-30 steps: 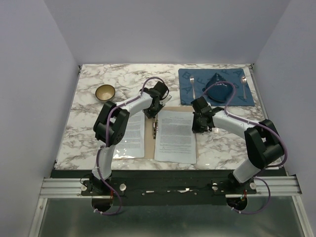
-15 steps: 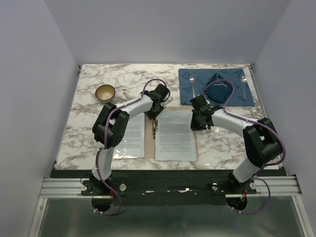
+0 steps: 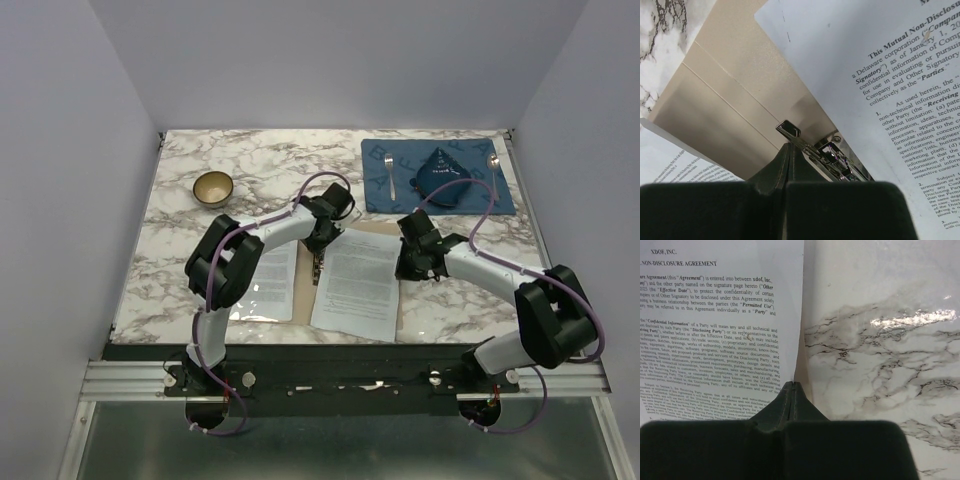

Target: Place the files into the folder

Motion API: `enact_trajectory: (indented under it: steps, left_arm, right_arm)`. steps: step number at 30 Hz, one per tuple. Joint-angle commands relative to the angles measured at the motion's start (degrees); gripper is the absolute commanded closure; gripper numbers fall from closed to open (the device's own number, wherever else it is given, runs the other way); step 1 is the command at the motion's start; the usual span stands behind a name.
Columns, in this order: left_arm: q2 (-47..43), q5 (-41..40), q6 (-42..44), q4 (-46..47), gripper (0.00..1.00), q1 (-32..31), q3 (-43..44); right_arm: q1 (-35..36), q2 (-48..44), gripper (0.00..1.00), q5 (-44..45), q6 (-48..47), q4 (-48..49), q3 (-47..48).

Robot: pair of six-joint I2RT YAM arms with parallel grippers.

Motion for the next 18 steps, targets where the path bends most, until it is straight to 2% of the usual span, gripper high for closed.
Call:
enact_trajectory:
  steps: [1,18]
  left_arm:
    - [2.4,6.6,0.1,-2.9,1.0,-1.1,-3.3]
    - [0.2,7.8,1.1,-5.2,1.0,-2.6,-2.7]
  right_arm:
    - [-0.5,-1.8,1.0,0.5,1.1,1.4,-1.4]
    - [-0.4,1.4,0.99,0.6,2.8,2.6,1.6]
